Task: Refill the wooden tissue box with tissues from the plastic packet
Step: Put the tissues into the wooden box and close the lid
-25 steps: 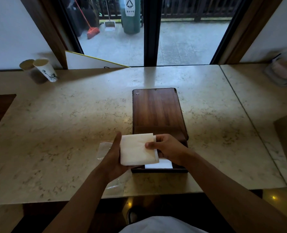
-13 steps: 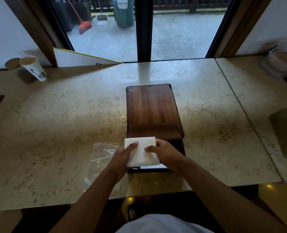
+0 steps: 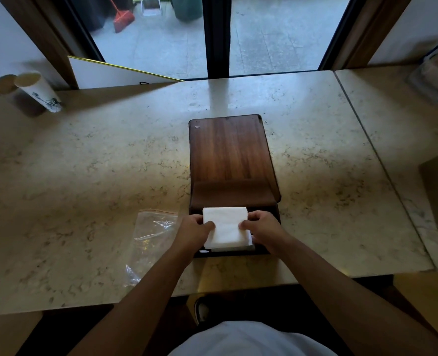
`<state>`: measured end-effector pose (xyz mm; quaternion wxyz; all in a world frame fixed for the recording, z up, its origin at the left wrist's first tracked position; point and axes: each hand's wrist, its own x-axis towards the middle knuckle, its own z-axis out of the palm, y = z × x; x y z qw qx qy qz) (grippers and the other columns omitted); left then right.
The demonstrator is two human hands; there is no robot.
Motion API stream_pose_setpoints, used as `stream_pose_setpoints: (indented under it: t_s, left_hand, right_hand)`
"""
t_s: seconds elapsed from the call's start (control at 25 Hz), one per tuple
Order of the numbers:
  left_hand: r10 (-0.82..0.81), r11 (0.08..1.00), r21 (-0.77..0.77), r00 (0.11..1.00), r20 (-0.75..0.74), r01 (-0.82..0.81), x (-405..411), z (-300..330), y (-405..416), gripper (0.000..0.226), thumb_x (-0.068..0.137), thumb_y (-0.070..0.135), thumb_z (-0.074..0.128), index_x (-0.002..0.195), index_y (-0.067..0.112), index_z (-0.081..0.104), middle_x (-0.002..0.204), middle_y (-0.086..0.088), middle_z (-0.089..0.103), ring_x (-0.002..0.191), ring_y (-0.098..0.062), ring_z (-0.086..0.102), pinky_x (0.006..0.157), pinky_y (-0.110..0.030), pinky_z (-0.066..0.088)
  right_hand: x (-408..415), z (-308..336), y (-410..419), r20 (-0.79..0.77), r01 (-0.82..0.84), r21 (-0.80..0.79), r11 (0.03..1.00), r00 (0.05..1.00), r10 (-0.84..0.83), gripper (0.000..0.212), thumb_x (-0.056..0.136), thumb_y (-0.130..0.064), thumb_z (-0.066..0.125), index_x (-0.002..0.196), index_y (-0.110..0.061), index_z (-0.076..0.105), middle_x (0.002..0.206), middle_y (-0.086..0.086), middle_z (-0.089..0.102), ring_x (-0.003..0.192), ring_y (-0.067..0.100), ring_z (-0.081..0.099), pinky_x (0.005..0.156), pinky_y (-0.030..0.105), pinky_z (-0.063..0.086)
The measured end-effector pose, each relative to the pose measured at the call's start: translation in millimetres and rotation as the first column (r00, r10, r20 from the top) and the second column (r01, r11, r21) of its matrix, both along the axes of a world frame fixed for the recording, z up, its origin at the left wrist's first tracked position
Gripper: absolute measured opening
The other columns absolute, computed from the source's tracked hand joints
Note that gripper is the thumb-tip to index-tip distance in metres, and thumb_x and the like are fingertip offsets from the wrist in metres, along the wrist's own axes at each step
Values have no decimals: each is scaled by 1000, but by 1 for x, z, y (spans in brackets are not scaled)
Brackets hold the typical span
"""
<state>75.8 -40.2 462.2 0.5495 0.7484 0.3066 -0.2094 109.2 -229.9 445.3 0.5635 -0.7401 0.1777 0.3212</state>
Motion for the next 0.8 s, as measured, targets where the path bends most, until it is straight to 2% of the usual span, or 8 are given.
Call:
stream_pose_setpoints:
  t_s: [0.04,0.12,0.16,0.24,0.32,0.48,0.6,0.8]
  left_hand:
    - [-39,998,48,999,-13,40,1,-4,-2,8,95,18,61,102,19,61,93,3,65,84,-15,64,58,-35,59]
    - [-142,974,175,989,-31,145,5,-13,-5,8,93,12,57,94,7,63,93,-10,66,84,-26,65,63,-43,59]
    - [-180,954,236,983,-37,184,6,-18,-7,13,91,8,55,91,-1,64,92,-18,66,83,-31,64,66,-45,57]
    - [-215,920,323,975,-56,221,8,-24,-11,11,87,3,51,83,-2,60,87,-21,62,77,-31,58,63,-41,46]
    - [-224,897,376,973,-64,231,8,-29,-15,8,85,3,54,82,-3,58,84,-21,60,76,-31,57,62,-37,40]
    - [-234,862,442,969,-83,246,8,-34,-23,14,87,8,61,94,-4,62,88,-18,63,77,-28,58,53,-31,39]
    - [-253,820,513,964,-77,256,7,-35,-27,9,88,6,61,88,-1,57,83,-14,57,73,-25,51,54,-31,34]
    - [-290,780,555,953,-87,288,6,-38,-26,17,91,13,64,83,4,52,75,-7,50,73,-26,50,61,-33,36]
  right_hand:
    - [1,-3,-1,22,-5,-47,999,1000,6,16,88,-13,72,101,-20,66,99,-7,63,90,11,60,72,31,57]
    - [2,-9,-3,65,-6,-168,986,998,17,16,87,-13,71,102,-8,70,98,3,69,88,17,64,73,39,59]
    - [2,-12,-3,87,-16,-235,972,996,37,17,86,-13,71,98,-1,71,95,14,70,86,26,67,76,48,60]
    - [2,-18,-4,124,-56,-351,935,987,106,21,84,-14,69,82,7,67,79,24,65,74,35,66,75,52,57]
    - [1,-21,-5,130,-95,-434,896,978,166,23,84,-17,68,74,3,62,70,18,60,66,30,61,68,49,56]
    - [1,-27,-7,131,-122,-510,852,967,217,21,85,-23,71,94,-7,60,88,9,64,78,24,60,61,32,45]
    - [0,-30,-5,139,-135,-532,836,960,244,24,86,-25,71,97,-9,57,92,8,63,80,25,60,64,31,42]
    - [0,-33,-4,166,-141,-572,808,945,283,23,86,-24,70,93,-10,53,92,10,64,79,25,59,64,31,41]
